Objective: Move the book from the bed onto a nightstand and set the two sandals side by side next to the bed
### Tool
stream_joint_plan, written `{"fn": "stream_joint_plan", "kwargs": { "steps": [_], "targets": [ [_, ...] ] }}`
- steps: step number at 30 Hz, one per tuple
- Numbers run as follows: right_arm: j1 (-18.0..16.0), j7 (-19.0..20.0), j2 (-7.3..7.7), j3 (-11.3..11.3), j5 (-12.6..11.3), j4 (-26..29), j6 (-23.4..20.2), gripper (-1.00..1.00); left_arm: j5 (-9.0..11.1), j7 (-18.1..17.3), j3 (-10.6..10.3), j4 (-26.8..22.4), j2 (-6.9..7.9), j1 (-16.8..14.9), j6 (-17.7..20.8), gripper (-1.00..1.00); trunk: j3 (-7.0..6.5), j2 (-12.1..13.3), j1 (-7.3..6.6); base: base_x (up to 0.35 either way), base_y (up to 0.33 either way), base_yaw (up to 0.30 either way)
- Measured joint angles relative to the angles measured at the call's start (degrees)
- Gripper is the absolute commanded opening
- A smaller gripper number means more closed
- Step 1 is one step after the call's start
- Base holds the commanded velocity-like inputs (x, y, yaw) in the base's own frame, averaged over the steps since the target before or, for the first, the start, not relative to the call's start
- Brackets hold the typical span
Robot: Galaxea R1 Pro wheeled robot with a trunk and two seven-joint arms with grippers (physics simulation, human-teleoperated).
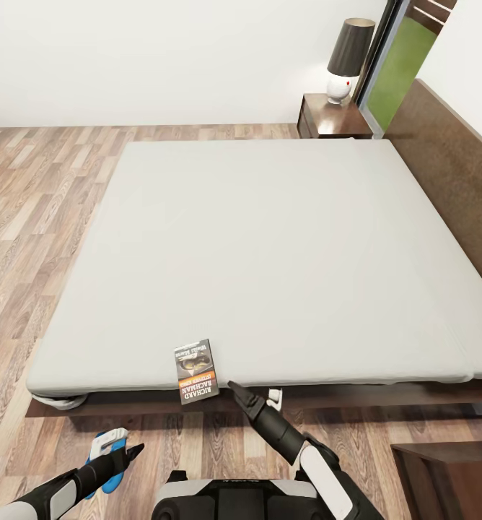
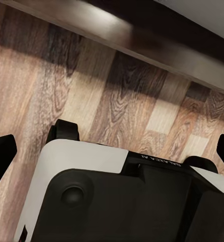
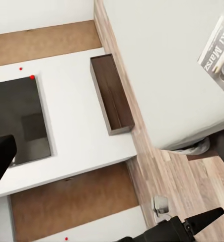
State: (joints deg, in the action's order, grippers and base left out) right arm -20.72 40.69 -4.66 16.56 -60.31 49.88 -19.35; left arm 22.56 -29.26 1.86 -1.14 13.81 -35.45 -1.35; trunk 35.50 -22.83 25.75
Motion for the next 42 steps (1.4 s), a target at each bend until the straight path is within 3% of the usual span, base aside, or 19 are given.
{"fn": "stream_joint_plan", "kwargs": {
  "steps": [2, 42],
  "targets": [
    [0.00, 0.03, 0.00, -0.02, 0.00, -0.27, 0.00, 1.00, -0.03, 0.01, 0.00, 0.00, -0.01, -0.01, 0.03, 1.00, 0.00, 0.00, 0.00, 0.000, 0.000, 0.000],
    [0.00, -0.06, -0.01, 0.04, 0.08, -1.06, 0.08, 1.00, -0.04, 0.12, 0.00, 0.00, -0.11, -0.02, 0.03, 1.00, 7.20, -16.07, 8.80, 0.000, 0.000, 0.000]
  ]
}}
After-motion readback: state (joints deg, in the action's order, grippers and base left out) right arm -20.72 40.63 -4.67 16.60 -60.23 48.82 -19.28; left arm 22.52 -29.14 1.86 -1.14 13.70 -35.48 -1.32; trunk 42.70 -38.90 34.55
